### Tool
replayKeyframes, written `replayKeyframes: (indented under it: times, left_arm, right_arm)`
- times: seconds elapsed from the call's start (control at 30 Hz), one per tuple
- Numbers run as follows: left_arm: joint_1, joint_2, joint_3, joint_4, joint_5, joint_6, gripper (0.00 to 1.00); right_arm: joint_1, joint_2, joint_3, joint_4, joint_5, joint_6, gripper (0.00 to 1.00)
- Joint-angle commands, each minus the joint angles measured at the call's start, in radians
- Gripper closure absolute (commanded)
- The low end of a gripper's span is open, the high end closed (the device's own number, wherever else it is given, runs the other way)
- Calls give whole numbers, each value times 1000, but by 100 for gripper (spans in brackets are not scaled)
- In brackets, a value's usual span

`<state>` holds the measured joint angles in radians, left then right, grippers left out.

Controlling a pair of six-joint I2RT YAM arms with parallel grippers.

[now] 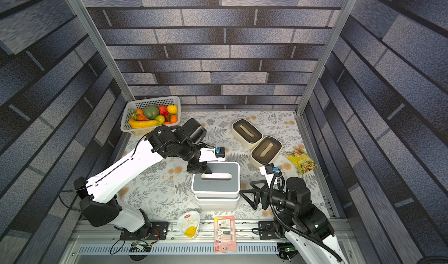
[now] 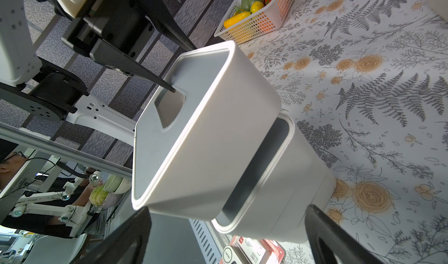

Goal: Stack the tissue boxes
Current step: Place the tissue box at the tissue box.

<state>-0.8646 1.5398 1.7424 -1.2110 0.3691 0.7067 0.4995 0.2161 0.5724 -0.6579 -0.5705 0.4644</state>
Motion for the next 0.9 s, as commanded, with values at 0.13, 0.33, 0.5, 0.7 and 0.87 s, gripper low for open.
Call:
replayKeyframes:
  times: [0.13, 0.33, 0.5, 0.7, 0.87]
  left_arm:
    - [-10, -1, -13, 24, 24, -10, 52]
    - [-11, 1, -13, 24, 23, -13, 52]
    - [-11, 5, -16, 24, 22, -15, 52]
    - [-11, 10, -12, 25, 21, -22, 52]
    - [-13, 16, -10, 28, 23, -35, 51]
  right_arm:
    - [6, -18, -8, 11, -16, 5, 0]
    - [5, -20, -6, 13, -28, 4, 0]
    - [5, -24, -8, 15, -38, 1, 0]
    - [6, -22, -9, 19, -37, 2, 0]
    - [5, -24, -10, 17, -38, 2, 0]
